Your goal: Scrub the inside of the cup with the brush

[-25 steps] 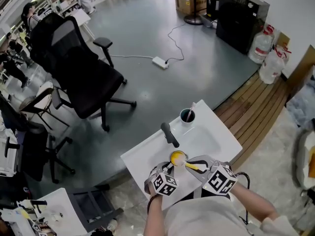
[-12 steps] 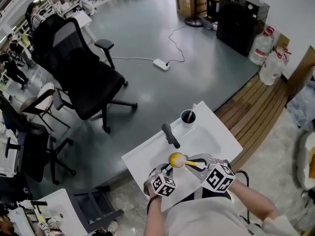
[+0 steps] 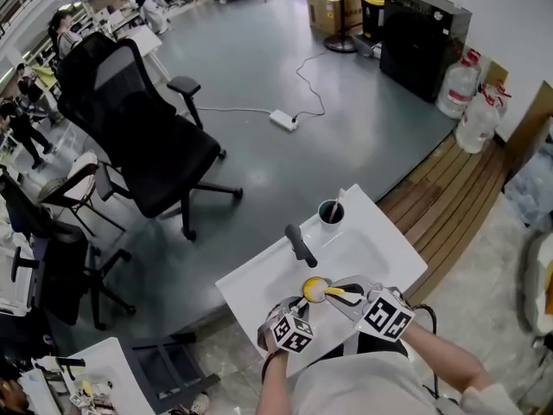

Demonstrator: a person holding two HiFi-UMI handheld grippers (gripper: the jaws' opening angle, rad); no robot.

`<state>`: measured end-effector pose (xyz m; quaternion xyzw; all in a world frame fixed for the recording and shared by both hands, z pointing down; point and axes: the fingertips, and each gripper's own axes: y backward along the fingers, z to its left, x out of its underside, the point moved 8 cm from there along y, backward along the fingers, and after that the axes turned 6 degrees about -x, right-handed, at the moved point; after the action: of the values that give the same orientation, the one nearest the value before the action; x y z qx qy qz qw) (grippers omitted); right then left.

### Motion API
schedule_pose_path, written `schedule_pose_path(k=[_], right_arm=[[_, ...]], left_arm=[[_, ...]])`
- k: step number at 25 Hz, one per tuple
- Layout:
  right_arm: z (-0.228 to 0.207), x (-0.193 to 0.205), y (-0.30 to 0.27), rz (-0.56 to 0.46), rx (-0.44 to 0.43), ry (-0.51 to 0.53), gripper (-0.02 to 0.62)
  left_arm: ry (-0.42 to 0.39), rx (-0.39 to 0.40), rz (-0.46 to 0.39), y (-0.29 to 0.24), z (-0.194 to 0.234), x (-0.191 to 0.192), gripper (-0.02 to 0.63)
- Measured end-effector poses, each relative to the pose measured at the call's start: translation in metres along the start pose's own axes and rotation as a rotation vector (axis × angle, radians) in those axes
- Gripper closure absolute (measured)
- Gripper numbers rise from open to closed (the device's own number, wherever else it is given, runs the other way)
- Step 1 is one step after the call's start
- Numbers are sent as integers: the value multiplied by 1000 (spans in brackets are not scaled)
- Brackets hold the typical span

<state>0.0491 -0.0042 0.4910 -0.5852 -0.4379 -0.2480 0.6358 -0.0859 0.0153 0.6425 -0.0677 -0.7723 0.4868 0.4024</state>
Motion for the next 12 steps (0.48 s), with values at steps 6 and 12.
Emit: schedule_pose_path(k=[6,12], right_arm=[[-5,14,-10,55,65,25,561],[-5,29,-17,91,19,-56,562]], left_arm=[[-43,11,-2,-2,-6,-10,541],[-60,17,12,-6,-10,-2,544]])
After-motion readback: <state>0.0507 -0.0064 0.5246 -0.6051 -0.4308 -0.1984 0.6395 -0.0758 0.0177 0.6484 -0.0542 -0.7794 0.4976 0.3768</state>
